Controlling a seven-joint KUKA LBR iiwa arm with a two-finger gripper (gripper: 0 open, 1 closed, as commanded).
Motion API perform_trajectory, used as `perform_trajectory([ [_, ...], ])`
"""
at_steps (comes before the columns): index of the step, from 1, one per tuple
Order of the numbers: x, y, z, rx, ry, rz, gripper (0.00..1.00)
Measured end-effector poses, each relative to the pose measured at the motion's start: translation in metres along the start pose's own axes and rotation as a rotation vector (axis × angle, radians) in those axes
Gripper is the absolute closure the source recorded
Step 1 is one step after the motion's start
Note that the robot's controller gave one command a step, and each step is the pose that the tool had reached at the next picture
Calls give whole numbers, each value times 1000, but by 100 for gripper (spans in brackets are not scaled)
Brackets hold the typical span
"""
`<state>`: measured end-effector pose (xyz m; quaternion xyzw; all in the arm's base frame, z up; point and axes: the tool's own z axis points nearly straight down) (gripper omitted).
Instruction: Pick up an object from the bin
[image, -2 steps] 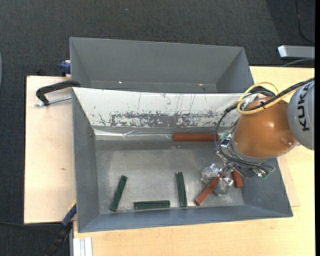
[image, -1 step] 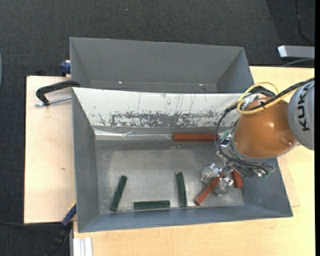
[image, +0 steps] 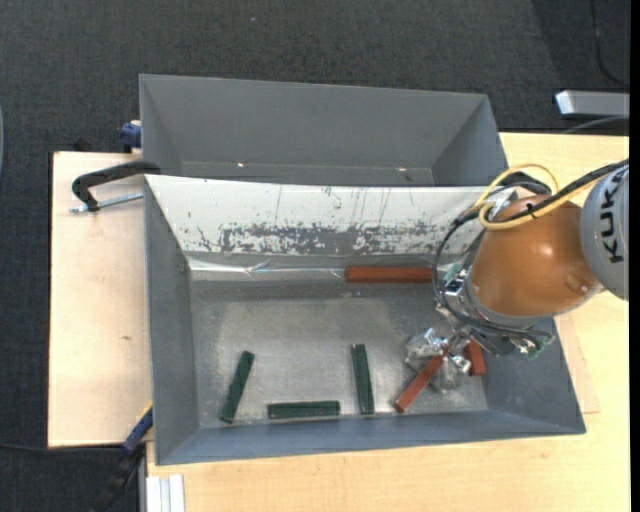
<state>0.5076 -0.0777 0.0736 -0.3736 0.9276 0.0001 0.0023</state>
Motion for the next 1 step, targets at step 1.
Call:
perform_trajectory([
  [1, -12, -44, -150, 3, -1, -9, 100],
])
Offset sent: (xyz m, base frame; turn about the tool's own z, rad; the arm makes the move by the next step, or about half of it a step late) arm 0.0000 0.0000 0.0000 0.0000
